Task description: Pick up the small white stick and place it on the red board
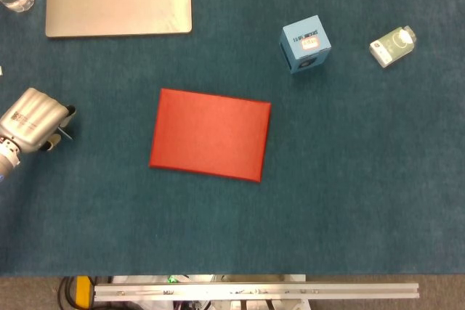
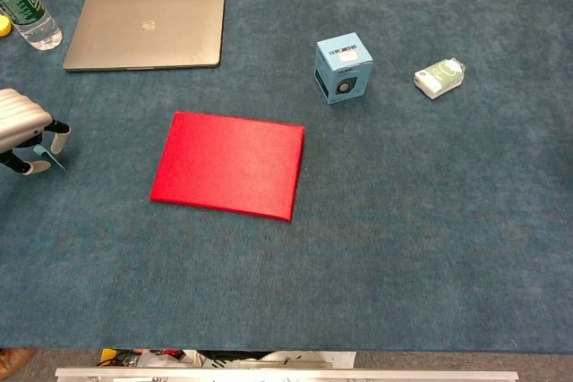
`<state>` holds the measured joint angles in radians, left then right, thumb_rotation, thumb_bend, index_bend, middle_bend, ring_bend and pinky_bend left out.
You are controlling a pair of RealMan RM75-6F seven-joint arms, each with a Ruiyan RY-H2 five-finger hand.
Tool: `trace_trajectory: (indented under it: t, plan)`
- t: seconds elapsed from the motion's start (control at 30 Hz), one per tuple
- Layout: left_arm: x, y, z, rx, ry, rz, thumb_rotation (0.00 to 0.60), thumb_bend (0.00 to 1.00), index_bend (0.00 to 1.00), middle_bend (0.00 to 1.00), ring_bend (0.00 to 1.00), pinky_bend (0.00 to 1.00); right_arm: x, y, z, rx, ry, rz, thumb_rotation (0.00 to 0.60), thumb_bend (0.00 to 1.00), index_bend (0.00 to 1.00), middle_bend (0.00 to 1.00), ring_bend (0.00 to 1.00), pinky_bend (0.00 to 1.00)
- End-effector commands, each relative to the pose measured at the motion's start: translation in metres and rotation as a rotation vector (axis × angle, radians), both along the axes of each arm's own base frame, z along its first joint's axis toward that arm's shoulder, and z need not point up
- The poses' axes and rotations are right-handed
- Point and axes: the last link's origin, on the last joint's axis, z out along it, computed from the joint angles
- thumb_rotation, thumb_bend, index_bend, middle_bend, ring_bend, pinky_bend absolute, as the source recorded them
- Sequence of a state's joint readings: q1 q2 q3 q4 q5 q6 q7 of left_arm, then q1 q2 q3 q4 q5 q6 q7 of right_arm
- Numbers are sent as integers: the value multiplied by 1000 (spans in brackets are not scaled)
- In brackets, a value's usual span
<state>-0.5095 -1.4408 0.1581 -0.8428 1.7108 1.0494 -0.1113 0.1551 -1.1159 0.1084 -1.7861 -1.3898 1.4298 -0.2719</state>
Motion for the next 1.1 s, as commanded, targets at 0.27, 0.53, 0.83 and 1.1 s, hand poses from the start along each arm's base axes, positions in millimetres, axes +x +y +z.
trace_trajectory:
  t: [0.27, 0.53, 0.83, 1.1]
  plan:
    - [-1, 2, -3, -8, 14, 3, 600, 319, 529, 1000, 1000, 1000, -1, 1, 0, -4, 1, -5, 600, 362, 383, 509, 469, 417]
    - [0, 3, -4, -11, 15, 4, 600, 358, 530, 1000, 1000, 1000, -2, 1, 1, -7, 0, -5, 600, 362, 383, 509, 473, 416]
    - [-1, 2, -4, -10, 23, 11, 600, 358, 536, 1000, 1000, 1000, -3, 1, 2, -10, -2, -6, 600, 362, 383, 509, 475, 417]
    - [-2, 1, -5, -9, 21, 19, 600, 375, 553, 1000, 1000, 1000, -3, 2, 3, -12, -3, -5, 600, 362, 383, 509, 476, 417]
